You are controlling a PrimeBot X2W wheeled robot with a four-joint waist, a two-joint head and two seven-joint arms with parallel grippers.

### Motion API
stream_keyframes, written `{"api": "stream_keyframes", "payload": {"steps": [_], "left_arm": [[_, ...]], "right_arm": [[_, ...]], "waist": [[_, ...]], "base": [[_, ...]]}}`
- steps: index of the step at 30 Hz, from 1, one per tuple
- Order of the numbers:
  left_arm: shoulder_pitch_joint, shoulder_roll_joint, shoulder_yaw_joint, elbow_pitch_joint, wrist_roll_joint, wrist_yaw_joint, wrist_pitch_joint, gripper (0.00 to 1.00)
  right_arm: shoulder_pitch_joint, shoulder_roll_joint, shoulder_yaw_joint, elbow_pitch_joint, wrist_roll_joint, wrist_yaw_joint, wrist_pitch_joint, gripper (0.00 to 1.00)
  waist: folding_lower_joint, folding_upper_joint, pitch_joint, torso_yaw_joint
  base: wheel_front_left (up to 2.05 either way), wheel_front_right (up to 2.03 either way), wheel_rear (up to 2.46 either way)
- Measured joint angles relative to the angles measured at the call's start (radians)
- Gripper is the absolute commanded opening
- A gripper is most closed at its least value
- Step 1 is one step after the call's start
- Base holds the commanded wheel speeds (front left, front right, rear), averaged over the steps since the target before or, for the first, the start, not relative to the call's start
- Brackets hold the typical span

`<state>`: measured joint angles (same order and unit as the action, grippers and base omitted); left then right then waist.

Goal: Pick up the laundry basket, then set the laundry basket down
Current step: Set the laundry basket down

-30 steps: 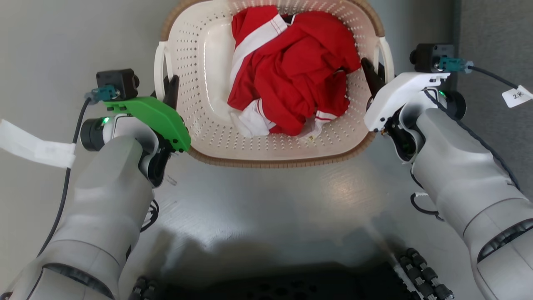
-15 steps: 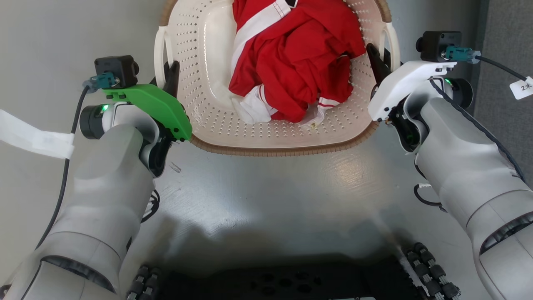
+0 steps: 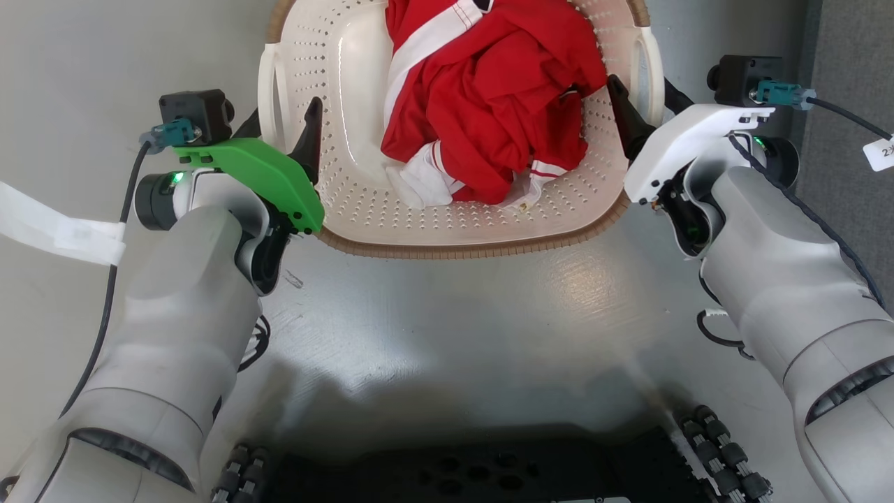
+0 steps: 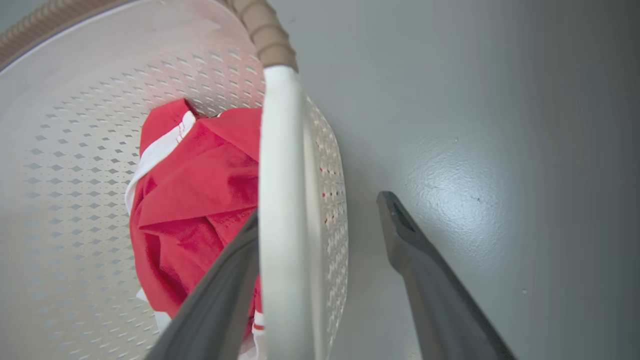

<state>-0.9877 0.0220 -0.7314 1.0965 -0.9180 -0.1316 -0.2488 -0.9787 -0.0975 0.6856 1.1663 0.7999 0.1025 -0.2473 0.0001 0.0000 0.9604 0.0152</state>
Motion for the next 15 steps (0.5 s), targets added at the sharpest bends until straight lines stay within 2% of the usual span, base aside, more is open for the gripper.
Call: {"api": "stream_keyframes", "payload": {"steps": [15], "left_arm": [[0.005, 0.01, 0.024, 0.02, 0.017, 0.0, 0.0, 1.0]], "right_arm": [[0.007, 0.011, -0.045, -0.039, 0.003, 0.001, 0.0, 1.0]], "waist": [[-0.0001, 0.0, -0.057, -0.009]], "base": [[0.0, 0.0, 0.0]]}}
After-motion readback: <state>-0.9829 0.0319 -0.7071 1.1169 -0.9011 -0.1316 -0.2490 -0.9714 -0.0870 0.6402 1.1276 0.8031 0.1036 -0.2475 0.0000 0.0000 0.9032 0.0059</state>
